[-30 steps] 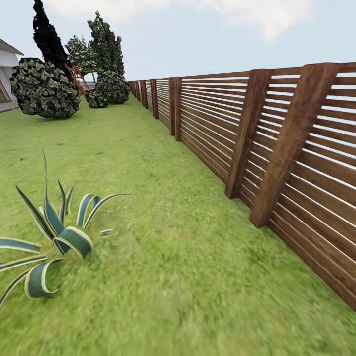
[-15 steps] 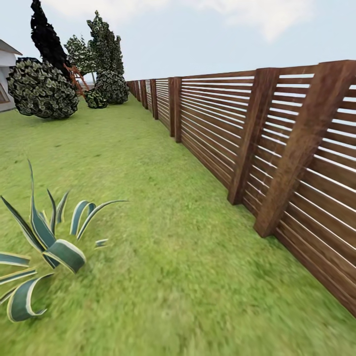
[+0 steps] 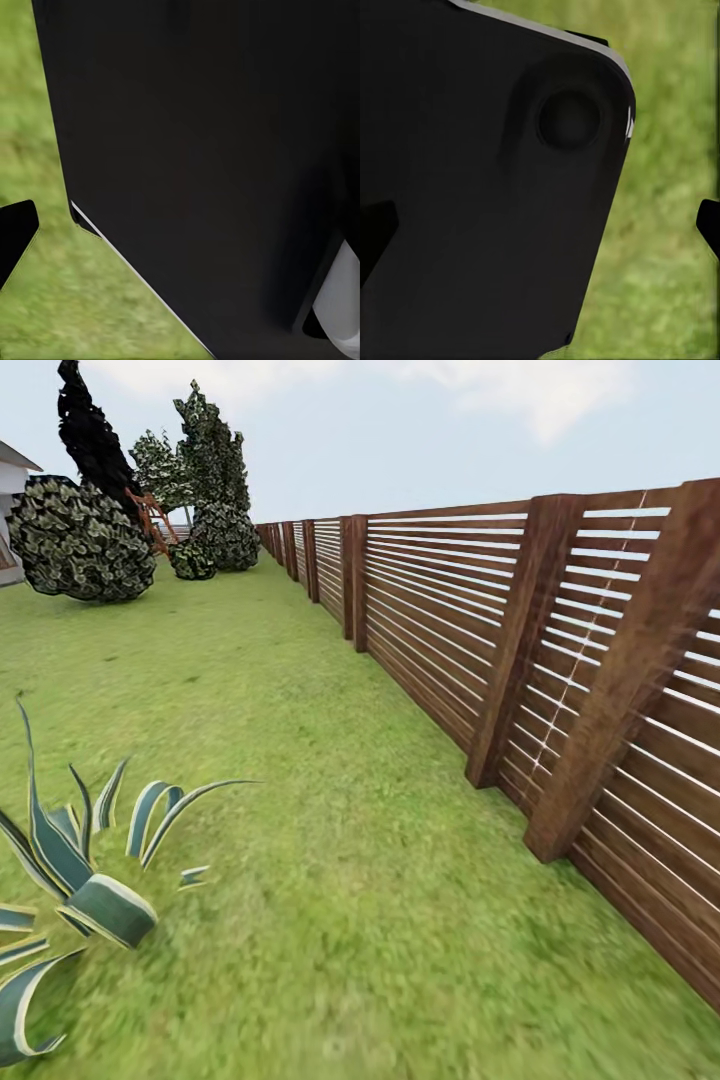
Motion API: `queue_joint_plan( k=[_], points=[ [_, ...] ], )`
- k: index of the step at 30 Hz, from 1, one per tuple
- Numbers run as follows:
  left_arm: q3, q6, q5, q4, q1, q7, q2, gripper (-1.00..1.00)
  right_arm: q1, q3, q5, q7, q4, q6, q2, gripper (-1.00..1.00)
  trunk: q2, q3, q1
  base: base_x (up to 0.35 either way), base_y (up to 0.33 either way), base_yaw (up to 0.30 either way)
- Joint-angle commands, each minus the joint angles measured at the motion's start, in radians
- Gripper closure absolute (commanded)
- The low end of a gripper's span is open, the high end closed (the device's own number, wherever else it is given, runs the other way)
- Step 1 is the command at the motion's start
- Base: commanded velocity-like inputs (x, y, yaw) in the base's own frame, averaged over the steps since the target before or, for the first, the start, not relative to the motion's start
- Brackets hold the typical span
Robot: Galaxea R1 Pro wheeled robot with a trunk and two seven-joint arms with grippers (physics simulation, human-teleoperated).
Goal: Take the three Easter eggs out of the wicker basket on the lawn in the garden, then place them on the lawn next to a single tree (choose any tree) so that all three eggs are next to the same tree and none are left in the basket.
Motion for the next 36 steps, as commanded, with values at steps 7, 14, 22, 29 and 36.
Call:
queue_joint_plan(
  k=[7,14,22,29,36],
  points=[
    [0.000,-0.002,0.001,0.000,0.000,0.000,0.000,-1.00,0.000,0.005,0.004,-0.001,0.001,-0.002,0.000,-1.00,0.000,-0.001,0.001,0.341,0.000,0.000],
    [0.000,-0.002,0.000,0.000,0.000,0.000,0.000,-1.00,0.000,0.005,0.003,-0.001,0.001,-0.003,0.000,-1.00,0.000,-0.001,0.001,0.341,0.000,0.000],
    [0.000,-0.002,0.001,0.000,0.000,0.000,0.000,-1.00,0.000,0.005,0.003,-0.001,0.001,-0.002,0.000,-1.00,0.000,-0.001,0.001,0.341,0.000,0.000],
    [0.000,-0.002,0.001,0.000,0.000,0.000,0.000,-1.00,0.000,0.005,0.004,-0.001,0.001,-0.002,-0.001,-1.00,0.000,-0.001,0.001,0.341,0.000,0.000],
    [0.000,-0.002,0.001,0.000,0.000,0.000,0.000,-1.00,0.000,0.005,0.004,-0.001,0.001,-0.002,-0.001,-1.00,0.000,-0.001,0.001,0.341,0.000,0.000]
  ],
)
